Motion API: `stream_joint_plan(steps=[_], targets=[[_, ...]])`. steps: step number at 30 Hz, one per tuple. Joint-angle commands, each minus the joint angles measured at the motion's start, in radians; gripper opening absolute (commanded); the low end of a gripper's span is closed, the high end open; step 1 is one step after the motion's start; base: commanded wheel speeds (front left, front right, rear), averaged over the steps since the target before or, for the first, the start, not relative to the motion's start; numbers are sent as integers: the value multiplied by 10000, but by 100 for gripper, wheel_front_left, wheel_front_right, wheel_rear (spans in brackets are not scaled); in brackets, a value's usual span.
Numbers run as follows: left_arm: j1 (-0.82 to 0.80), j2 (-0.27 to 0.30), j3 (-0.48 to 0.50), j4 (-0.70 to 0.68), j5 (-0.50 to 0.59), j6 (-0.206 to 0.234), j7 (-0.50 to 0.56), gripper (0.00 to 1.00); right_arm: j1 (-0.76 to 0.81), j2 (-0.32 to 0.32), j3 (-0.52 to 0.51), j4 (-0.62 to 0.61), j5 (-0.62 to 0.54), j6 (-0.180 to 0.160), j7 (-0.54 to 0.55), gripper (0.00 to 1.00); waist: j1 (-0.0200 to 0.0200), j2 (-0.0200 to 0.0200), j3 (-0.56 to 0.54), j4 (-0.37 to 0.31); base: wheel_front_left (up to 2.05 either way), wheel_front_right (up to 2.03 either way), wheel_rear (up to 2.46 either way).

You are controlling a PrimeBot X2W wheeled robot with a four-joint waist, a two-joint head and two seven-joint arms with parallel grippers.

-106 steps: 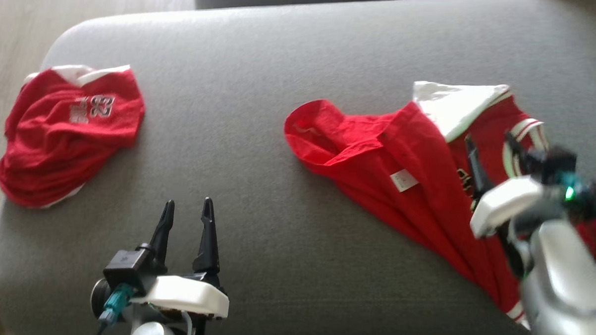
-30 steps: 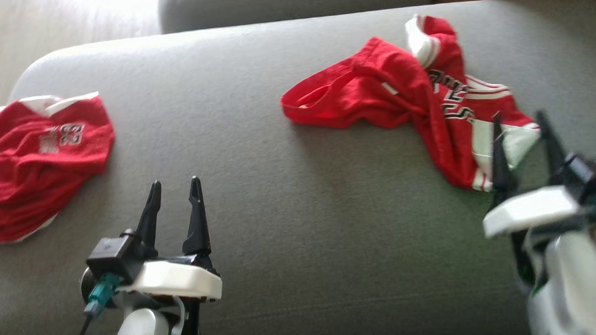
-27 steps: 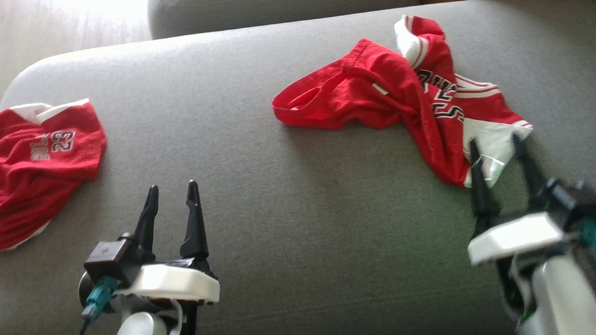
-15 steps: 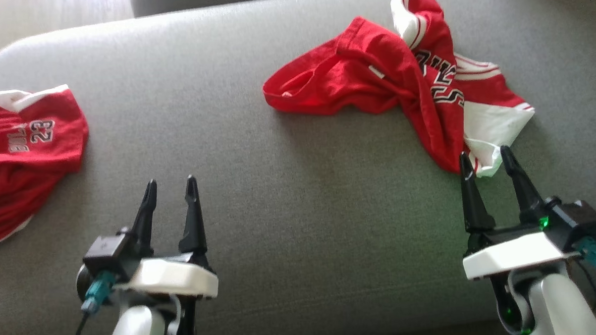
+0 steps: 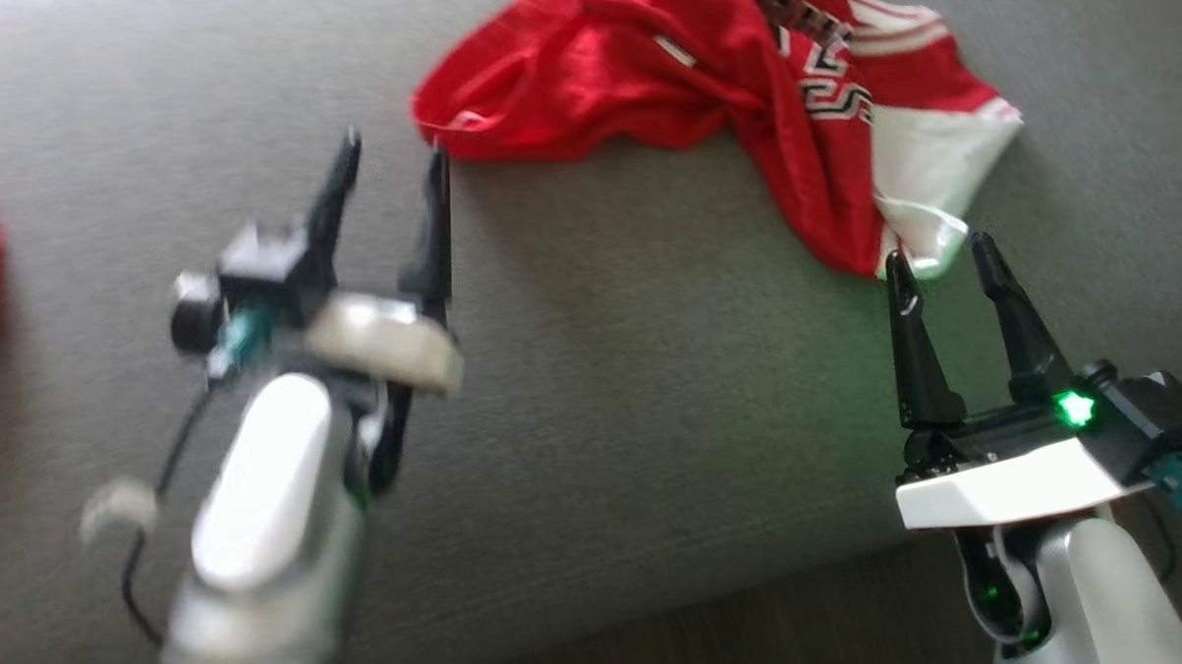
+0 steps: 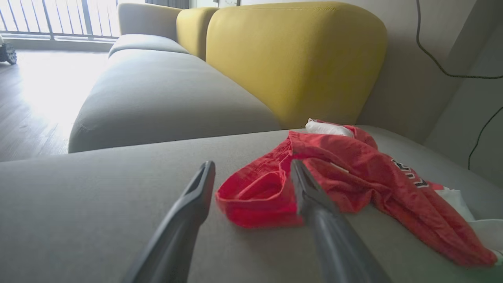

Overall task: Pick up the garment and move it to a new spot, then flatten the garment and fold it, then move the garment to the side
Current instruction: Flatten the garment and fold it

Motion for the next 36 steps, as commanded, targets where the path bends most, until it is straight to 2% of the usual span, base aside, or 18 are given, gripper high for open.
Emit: stream_joint_plan(steps=[1, 6, 12, 16, 24, 29, 30, 31, 32, 36], targets=[[-709, 106, 297, -23, 79, -56, -90, 100, -257, 8, 326, -386, 104, -2, -43, 100, 0, 0, 606, -623, 0, 0, 0], [-2692, 104, 35, 1510, 178, -364, 372, 100, -521, 8, 720, -358, 228, -2, -73, 100, 0, 0, 1253, -1308, 0, 0, 0], [-4354, 104, -118, 3083, 206, -329, 1486, 100, -775, 8, 932, -325, 578, -2, -90, 100, 0, 0, 1717, -2037, 0, 0, 0], [-4986, 120, -39, 3691, 65, -356, 1825, 100, -829, 8, 1068, -398, 738, -2, -92, 100, 0, 0, 1896, -2304, 0, 0, 0], [-5995, 383, 102, 4878, -6, -247, 1735, 100, -839, 8, 1267, -320, 1554, -2, -94, 100, 0, 0, 2094, -2672, 0, 0, 0], [-6143, 328, -109, 5238, -80, -556, 1260, 100, -827, 9, 1118, -255, 1519, -2, -94, 100, 0, 0, 2064, -2654, 0, 0, 0], [-6155, 308, -216, 5279, -60, -629, 1155, 85, -829, 9, 1092, -234, 1509, -2, -94, 100, 0, 0, 2044, -2629, 0, 0, 0], [-6166, 291, -327, 5314, -26, -682, 1040, 39, -832, 9, 1072, -214, 1500, -2, -94, 100, 0, 0, 2022, -2601, 0, 0, 0], [-6176, 275, -416, 5350, -5, -721, 926, 0, -840, 9, 1064, -195, 1492, -2, -94, 100, 0, 0, 2002, -2573, 0, 0, 0], [-6231, 232, -712, 5452, 88, -805, 499, 0, -873, 9, 1125, -108, 1449, -2, -94, 100, 0, 0, 1924, -2458, 0, 0, 0]])
